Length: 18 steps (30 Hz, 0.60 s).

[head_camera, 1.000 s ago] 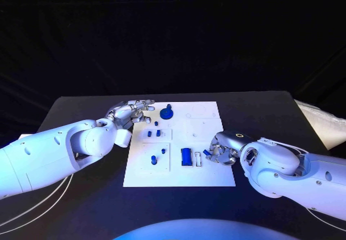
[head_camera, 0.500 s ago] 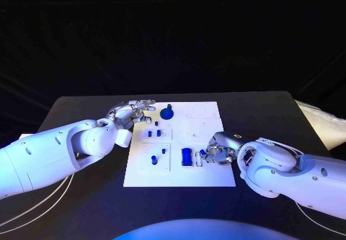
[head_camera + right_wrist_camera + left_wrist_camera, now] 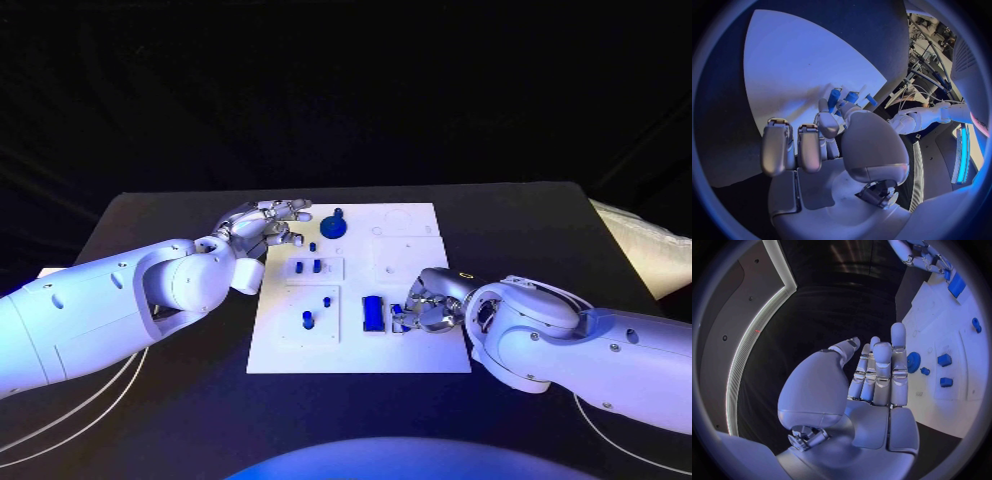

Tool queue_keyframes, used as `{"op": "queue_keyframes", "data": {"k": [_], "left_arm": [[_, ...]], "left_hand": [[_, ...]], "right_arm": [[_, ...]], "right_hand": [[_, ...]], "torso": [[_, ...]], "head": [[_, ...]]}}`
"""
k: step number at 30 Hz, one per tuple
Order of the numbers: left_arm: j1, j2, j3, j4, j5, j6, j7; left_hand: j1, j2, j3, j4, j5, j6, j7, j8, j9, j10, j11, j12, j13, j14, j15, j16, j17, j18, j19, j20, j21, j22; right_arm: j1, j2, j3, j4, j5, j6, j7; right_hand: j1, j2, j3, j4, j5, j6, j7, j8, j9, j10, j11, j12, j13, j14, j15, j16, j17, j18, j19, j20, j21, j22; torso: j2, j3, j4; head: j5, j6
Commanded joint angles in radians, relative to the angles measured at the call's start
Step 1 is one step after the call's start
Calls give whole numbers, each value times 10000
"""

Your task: Assemble the parts on the task board

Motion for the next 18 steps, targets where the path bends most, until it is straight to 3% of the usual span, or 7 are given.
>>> {"op": "queue_keyframes", "data": {"k": [1, 14, 18], "left_arm": [[6, 23, 8, 32, -35, 192, 34], [6, 28, 8, 33, -35, 201, 28], [7, 26, 8, 32, -35, 224, 6]], "left_hand": [[109, 24, 13, -67, 59, -47, 10, 52, -5, -63, -21, 49, 14, -51, -4, -54, -9, 109, 22, 26, -36, -9], [109, 24, 13, -67, 59, -47, 10, 52, -5, -63, -21, 49, 14, -51, -4, -54, -9, 109, 22, 26, -36, -9], [109, 25, 14, -69, 59, -50, 11, 58, -5, -70, -19, 56, 15, -62, -2, -64, -20, 109, 17, 28, -46, -14]], "right_arm": [[-4, 48, 2, -21, 84, 210, -47], [-4, 168, 3, -144, -13, 284, -45], [-4, 179, 3, -184, -130, 306, -52]], "right_hand": [[-172, -37, -13, 120, -94, 77, 8, 42, 11, 94, 9, 79, 43, 672, -64, 58, 587, -147, 74, -13, 68, 20], [-474, -109, -60, 325, -277, 121, 1, 57, 41, 135, 7, 160, 141, 674, -69, 69, 607, -149, 74, -18, 76, 36], [-858, -290, -366, 563, -60, 124, 17, 58, 65, 111, 25, 114, 140, 662, -54, 40, 572, -146, 62, -14, 65, 21]], "torso": [[3, 5, 8], [2, 4, -4], [-6, 6, 1]], "head": [[7, -12], [8, -24], [-4, -25]]}}
